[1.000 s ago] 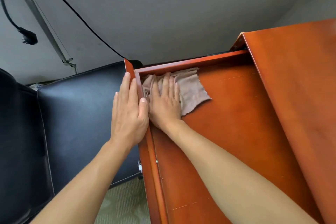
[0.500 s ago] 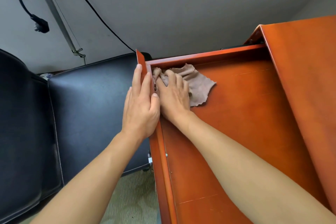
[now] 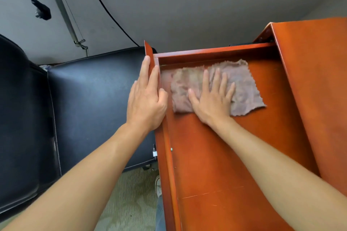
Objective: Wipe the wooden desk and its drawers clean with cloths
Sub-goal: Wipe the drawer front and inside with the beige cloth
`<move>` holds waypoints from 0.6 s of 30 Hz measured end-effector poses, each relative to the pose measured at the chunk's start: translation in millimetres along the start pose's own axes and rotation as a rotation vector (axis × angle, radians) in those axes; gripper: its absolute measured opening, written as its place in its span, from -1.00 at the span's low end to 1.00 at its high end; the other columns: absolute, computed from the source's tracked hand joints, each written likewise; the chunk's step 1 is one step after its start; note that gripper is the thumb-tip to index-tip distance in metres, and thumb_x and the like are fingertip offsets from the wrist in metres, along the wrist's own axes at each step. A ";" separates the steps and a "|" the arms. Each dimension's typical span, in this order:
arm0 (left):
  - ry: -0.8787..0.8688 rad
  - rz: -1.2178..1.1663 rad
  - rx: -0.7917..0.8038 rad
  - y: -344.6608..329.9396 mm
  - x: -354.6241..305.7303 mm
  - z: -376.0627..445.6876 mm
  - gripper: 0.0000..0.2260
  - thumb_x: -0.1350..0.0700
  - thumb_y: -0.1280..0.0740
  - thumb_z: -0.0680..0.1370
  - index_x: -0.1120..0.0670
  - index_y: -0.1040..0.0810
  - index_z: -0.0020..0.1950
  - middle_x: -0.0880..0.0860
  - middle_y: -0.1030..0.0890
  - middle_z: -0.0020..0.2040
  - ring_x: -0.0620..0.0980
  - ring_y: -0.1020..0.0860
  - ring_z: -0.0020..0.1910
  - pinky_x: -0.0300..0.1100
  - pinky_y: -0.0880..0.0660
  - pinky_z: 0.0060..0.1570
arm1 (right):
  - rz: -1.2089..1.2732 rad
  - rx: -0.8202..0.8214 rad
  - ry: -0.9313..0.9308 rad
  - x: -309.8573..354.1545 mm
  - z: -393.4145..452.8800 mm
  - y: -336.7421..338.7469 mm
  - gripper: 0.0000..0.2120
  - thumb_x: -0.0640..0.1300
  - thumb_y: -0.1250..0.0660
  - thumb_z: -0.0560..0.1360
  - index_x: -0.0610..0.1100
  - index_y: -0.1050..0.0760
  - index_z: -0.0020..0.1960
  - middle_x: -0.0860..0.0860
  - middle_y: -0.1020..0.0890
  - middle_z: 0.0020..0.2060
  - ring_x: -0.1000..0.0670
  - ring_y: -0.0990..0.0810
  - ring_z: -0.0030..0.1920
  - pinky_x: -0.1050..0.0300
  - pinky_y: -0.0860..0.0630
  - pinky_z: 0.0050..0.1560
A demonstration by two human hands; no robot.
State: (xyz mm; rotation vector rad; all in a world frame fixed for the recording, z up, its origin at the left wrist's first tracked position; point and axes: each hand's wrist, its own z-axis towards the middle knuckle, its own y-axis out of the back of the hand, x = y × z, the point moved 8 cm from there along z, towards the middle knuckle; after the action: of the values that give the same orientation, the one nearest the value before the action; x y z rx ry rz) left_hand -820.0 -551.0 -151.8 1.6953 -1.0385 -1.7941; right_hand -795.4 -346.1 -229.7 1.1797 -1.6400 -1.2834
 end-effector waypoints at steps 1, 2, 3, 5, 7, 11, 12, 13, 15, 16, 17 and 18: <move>-0.006 0.033 0.002 -0.3 -0.2 0.8 -0.40 0.09 -0.13 0.59 0.00 -0.18 0.66 -0.13 0.10 0.70 0.03 -0.25 0.57 0.18 -0.27 0.49 | 0.005 0.012 -0.001 12.5 13.9 2.1 -0.18 0.38 0.12 0.57 -0.05 0.11 0.67 -0.21 0.09 0.65 -0.28 0.18 0.63 -0.43 0.18 0.53; -0.010 0.080 0.003 -0.5 -0.5 0.8 -0.39 0.07 -0.13 0.57 0.02 -0.19 0.65 -0.08 0.08 0.71 0.03 -0.17 0.61 0.19 -0.20 0.53 | 0.011 0.012 0.014 27.6 21.3 5.3 -0.19 0.39 0.13 0.57 -0.04 0.13 0.67 -0.23 0.12 0.64 -0.29 0.21 0.62 -0.42 0.22 0.53; -0.013 0.140 0.007 -0.4 -0.7 0.6 -0.37 0.06 -0.13 0.54 0.05 -0.19 0.65 -0.03 0.07 0.71 0.04 -0.09 0.65 0.18 -0.13 0.57 | 0.009 0.005 0.049 44.4 21.9 7.3 -0.21 0.37 0.13 0.58 -0.03 0.14 0.67 -0.24 0.14 0.64 -0.28 0.23 0.62 -0.40 0.24 0.53; -0.012 0.273 0.019 0.1 -1.1 0.7 -0.31 0.04 -0.12 0.51 0.10 -0.16 0.66 0.05 0.06 0.72 0.06 0.04 0.68 0.16 0.03 0.62 | -0.025 -0.004 0.208 76.7 2.5 5.2 -0.28 0.24 0.19 0.59 -0.05 0.17 0.67 -0.20 0.19 0.64 -0.25 0.27 0.62 -0.37 0.24 0.55; -0.022 0.395 0.030 -0.5 -2.0 0.6 -0.27 0.00 -0.09 0.50 0.16 -0.10 0.68 0.10 0.05 0.72 0.08 0.11 0.69 0.13 0.12 0.63 | -0.036 0.011 0.372 88.5 -34.5 -1.1 -0.26 0.11 0.21 0.53 -0.09 0.17 0.68 -0.12 0.20 0.65 -0.18 0.28 0.63 -0.33 0.18 0.57; -0.051 0.472 0.051 -4.5 -2.7 -0.2 -0.24 -0.03 -0.02 0.50 0.19 -0.01 0.70 0.07 0.03 0.72 0.06 0.14 0.69 0.10 0.14 0.64 | 0.111 0.102 0.482 61.2 -90.6 -11.8 -0.30 0.15 0.12 0.57 -0.02 0.03 0.68 0.03 0.16 0.66 -0.03 0.30 0.63 -0.23 0.19 0.60; -0.049 0.460 0.049 -4.5 -2.2 -0.4 -0.24 0.00 -0.04 0.50 0.19 -0.01 0.70 0.07 0.02 0.72 0.06 0.12 0.69 0.10 0.12 0.64 | 0.168 0.129 0.475 51.6 -101.5 -13.6 -0.33 0.19 0.08 0.60 0.02 0.02 0.68 0.06 0.16 0.66 0.00 0.31 0.63 -0.20 0.20 0.60; -0.045 0.444 0.043 -4.1 -1.9 -0.4 -0.24 0.02 -0.05 0.50 0.18 -0.01 0.70 0.07 0.01 0.72 0.06 0.11 0.69 0.10 0.11 0.65 | 0.217 0.124 0.448 41.2 -109.1 -12.3 -0.34 0.20 0.02 0.62 0.05 0.03 0.68 0.07 0.15 0.66 0.02 0.30 0.63 -0.18 0.21 0.61; -0.040 0.412 0.039 -3.7 -2.6 -1.2 -0.24 0.03 -0.06 0.50 0.16 -0.01 0.70 0.06 0.01 0.72 0.05 0.10 0.69 0.09 0.10 0.65 | 0.247 -0.017 0.341 21.0 -113.1 -0.5 -0.33 0.17 -0.08 0.63 0.05 0.02 0.68 0.03 0.07 0.67 -0.03 0.20 0.65 -0.16 0.18 0.62; -0.039 0.399 0.041 -3.9 -3.1 -1.6 -0.24 0.04 -0.06 0.50 0.16 0.00 0.70 0.05 0.01 0.72 0.04 0.10 0.69 0.07 0.10 0.65 | 0.227 -0.102 0.248 11.2 -110.6 5.1 -0.31 0.17 -0.08 0.63 0.00 0.01 0.68 -0.02 0.04 0.67 -0.08 0.15 0.65 -0.17 0.15 0.62; -0.040 0.386 0.041 -3.7 -3.1 -1.6 -0.25 0.04 -0.06 0.50 0.15 0.00 0.70 0.05 0.01 0.72 0.04 0.10 0.69 0.06 0.10 0.65 | 0.210 -0.141 0.136 4.2 -105.2 7.8 -0.28 0.20 -0.05 0.62 -0.07 0.03 0.68 -0.08 0.02 0.66 -0.12 0.12 0.65 -0.20 0.14 0.62; -0.039 0.374 0.040 -3.5 -3.1 -1.3 -0.25 0.04 -0.07 0.51 0.15 0.01 0.71 0.05 0.02 0.72 0.03 0.10 0.69 0.06 0.09 0.65 | 0.216 -0.122 0.023 1.9 -98.8 5.3 -0.22 0.26 0.00 0.60 -0.13 0.08 0.68 -0.14 0.05 0.66 -0.16 0.14 0.65 -0.24 0.14 0.61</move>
State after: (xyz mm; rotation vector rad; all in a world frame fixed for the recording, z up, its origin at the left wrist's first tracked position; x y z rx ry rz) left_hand -817.7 -546.8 -152.5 1.3799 -1.3164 -1.5774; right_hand -705.9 -377.3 -201.3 0.9142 -1.6002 -1.2099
